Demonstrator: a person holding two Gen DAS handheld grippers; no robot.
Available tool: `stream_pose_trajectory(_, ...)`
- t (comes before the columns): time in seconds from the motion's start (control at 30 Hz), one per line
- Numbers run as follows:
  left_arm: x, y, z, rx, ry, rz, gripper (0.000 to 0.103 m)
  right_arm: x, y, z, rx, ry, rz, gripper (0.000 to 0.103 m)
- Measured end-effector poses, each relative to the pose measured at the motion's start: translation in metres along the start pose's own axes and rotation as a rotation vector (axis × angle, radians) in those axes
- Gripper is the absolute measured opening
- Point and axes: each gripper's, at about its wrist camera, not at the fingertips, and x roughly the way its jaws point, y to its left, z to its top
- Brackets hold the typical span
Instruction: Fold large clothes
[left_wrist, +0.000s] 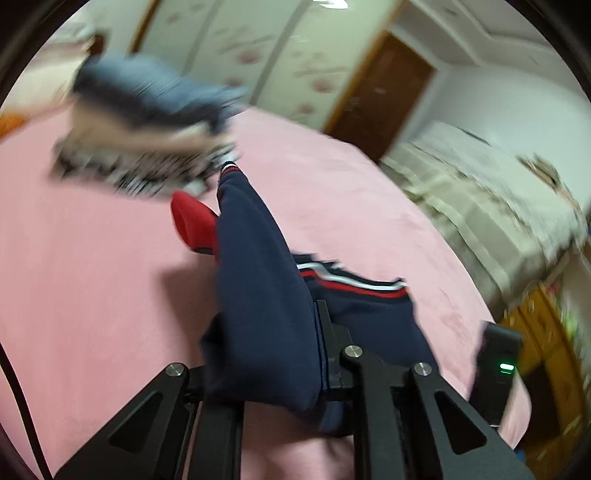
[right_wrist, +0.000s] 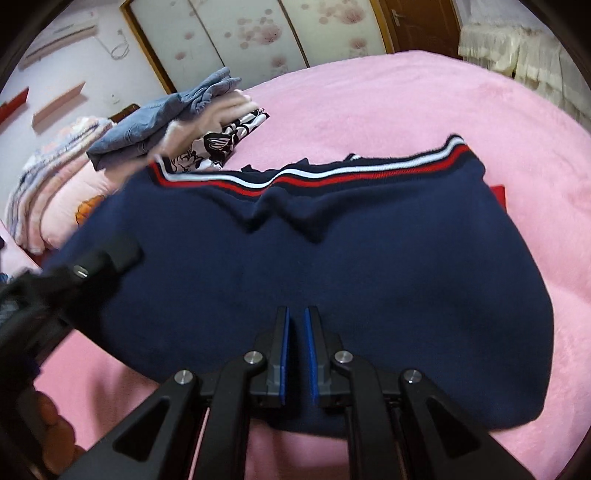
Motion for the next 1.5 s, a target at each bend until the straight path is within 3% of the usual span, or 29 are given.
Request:
stream_pose_trajectory(0.2,0.005,-0.074,0.009,0.250,0.010,-0.051,0.013,-0.008,-0.022,0.000,0.095,0.049,0.102,0.007)
stream_pose_trajectory(0.33,0.024,-0.108,0.004,0.332,0.076,-0.071,0.013,-0.044,-0.054,-0.003,0.186,0.033,0.144,0.007)
stream_pose_trajectory(0.53,0.081,-0.138,-0.041,0.408,0.302,0.000,0.014,-0.101,-0.106,-0.015,0.227,-0.037,-0.011,0.008)
stream_pose_trajectory(0.63,0.082,-0.148,-0.053,0.462,0.283,0.020,0.015,-0.111,-0.124,-0.023,0.251,-0.035,-0.063,0.008)
stream_pose_trajectory(0.67,0.080,-0.150,-0.054,0.477,0.282,0.030,0.018,-0.111,-0.127,-0.025,0.259,-0.029,-0.072,0.008)
stream_pose_trajectory(0.7,0.079,-0.150,-0.054,0.480,0.288,0.031,0.028,-0.112,-0.129,-0.027,0.268,-0.021,-0.076,0.008)
stream_pose_trajectory(0.73,0.078,-0.150,-0.051,0.469,0.300,0.016,0.034,-0.112,-0.131,-0.029,0.278,-0.018,-0.077,0.008)
stream_pose_trajectory(0.8,0.073,-0.149,-0.043,0.422,0.328,-0.031,0.064,-0.111,-0.131,-0.028,0.279,-0.017,-0.085,0.008)
stream_pose_trajectory(0.87,0.065,-0.146,-0.039,0.387,0.326,-0.035,0.072,-0.113,-0.129,-0.026,0.266,-0.024,-0.101,0.008)
stream_pose_trajectory(1.03,0.034,-0.124,-0.016,0.247,0.338,-0.126,0.072,-0.124,-0.120,-0.014,0.229,-0.036,-0.090,0.008)
stream_pose_trajectory(1.07,0.027,-0.118,-0.010,0.201,0.337,-0.151,0.072,-0.126,-0.120,-0.012,0.226,-0.037,-0.081,0.011)
stream_pose_trajectory(1.13,0.014,-0.103,0.001,0.115,0.321,-0.187,0.072,-0.132,-0.112,-0.005,0.215,-0.049,-0.060,0.028)
stream_pose_trajectory(1.17,0.008,-0.094,0.006,0.090,0.307,-0.177,0.072,-0.135,-0.111,-0.003,0.212,-0.056,-0.054,0.041)
stream_pose_trajectory(1.2,0.005,-0.086,0.010,0.074,0.292,-0.144,0.072,-0.138,-0.108,-0.001,0.207,-0.071,-0.042,0.047)
stream_pose_trajectory(1.33,0.011,-0.058,0.013,0.038,0.290,0.008,0.072,-0.140,-0.086,0.011,0.161,-0.098,-0.001,0.047)
stream_pose_trajectory(1.5,0.030,-0.042,0.003,0.031,0.336,0.082,0.072,-0.123,-0.065,0.021,0.092,-0.064,-0.028,0.047)
